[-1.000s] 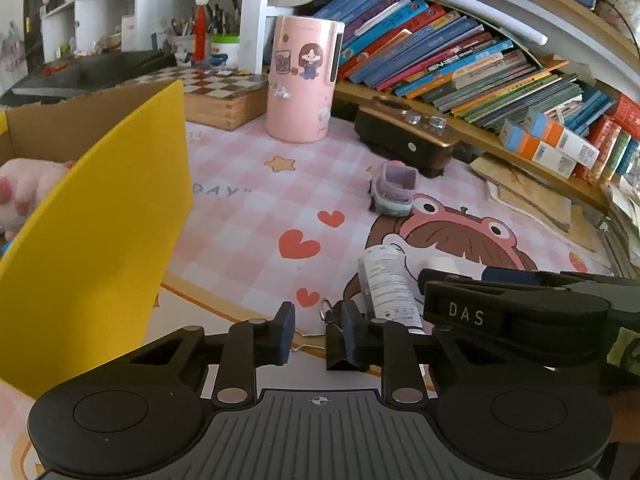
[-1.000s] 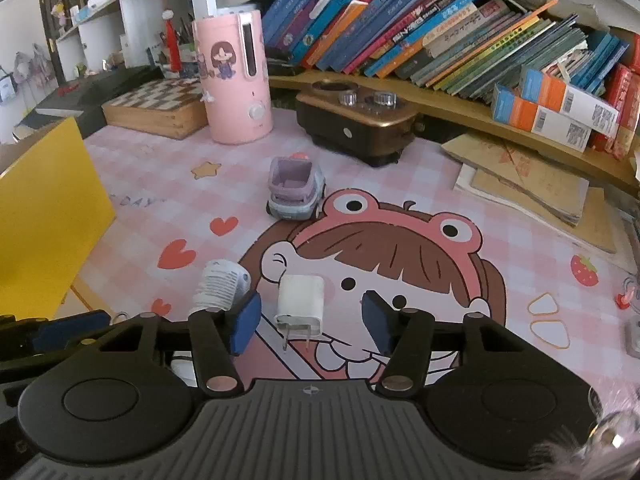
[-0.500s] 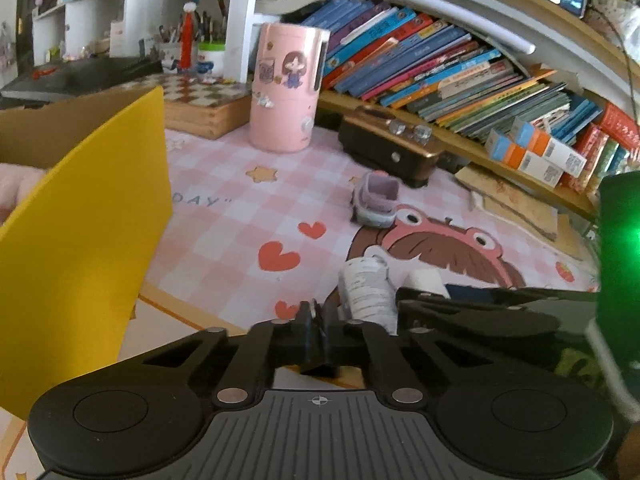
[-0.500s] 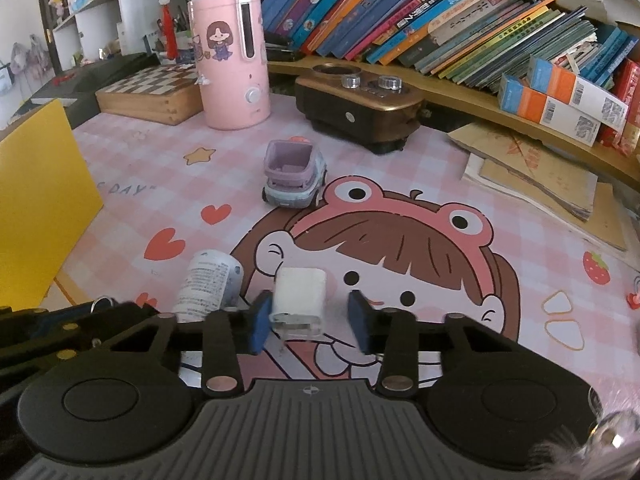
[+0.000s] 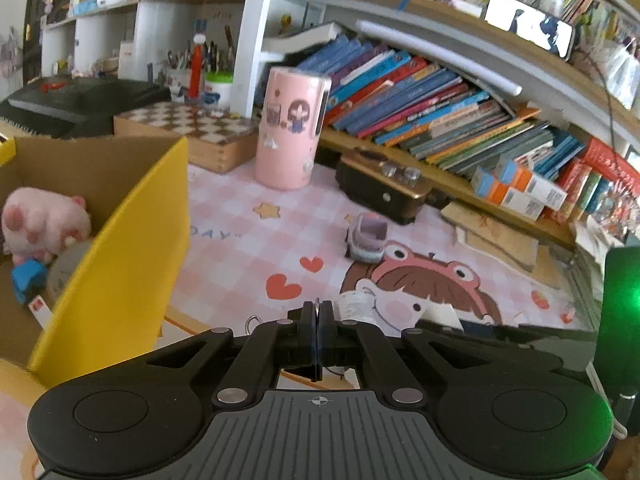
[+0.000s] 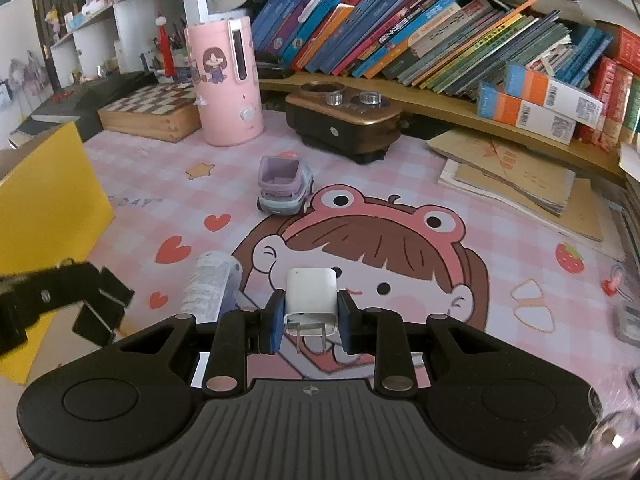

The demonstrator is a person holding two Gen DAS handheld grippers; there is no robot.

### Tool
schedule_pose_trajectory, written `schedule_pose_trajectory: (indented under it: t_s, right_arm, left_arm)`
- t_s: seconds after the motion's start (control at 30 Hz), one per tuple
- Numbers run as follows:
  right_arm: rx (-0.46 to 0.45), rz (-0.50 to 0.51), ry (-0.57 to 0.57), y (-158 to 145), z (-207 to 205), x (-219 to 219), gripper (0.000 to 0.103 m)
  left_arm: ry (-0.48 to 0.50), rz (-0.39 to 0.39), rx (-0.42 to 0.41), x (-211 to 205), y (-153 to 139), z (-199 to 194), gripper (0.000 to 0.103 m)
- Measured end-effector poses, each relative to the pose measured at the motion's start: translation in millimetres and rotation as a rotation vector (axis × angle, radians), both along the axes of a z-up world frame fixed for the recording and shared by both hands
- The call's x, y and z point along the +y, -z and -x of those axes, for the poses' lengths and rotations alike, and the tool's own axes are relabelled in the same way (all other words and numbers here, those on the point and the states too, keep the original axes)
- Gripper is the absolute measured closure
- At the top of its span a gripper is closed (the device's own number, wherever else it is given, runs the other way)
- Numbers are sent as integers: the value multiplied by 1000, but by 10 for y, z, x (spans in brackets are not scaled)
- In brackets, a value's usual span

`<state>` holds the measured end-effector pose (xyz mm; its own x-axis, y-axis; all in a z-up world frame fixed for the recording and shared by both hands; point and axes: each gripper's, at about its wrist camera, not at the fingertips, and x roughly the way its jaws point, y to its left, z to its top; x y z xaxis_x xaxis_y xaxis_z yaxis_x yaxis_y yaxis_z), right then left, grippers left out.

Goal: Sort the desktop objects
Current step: 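Lift and carry binder clip with left tool while right tool carries charger toward box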

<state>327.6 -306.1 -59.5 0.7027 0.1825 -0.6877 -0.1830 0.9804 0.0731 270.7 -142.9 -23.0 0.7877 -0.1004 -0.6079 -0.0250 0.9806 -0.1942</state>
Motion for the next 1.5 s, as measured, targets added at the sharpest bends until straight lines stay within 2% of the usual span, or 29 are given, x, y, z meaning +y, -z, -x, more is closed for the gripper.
schedule_pose_trajectory:
  t_s: [0.5,0.83,1.5]
  right_arm:
    - [12,-49,-77,-389,839,84,78]
    - [59,-71,-87,-453,1298,283,78]
    - [109,-49,-108,-483,2142,1006,78]
  left_arm:
    - [24,74,-29,267,-280,614,103]
    - [22,121,-17,614,-307,1077,103]
    - [17,188,13,1329,-253,1856,103]
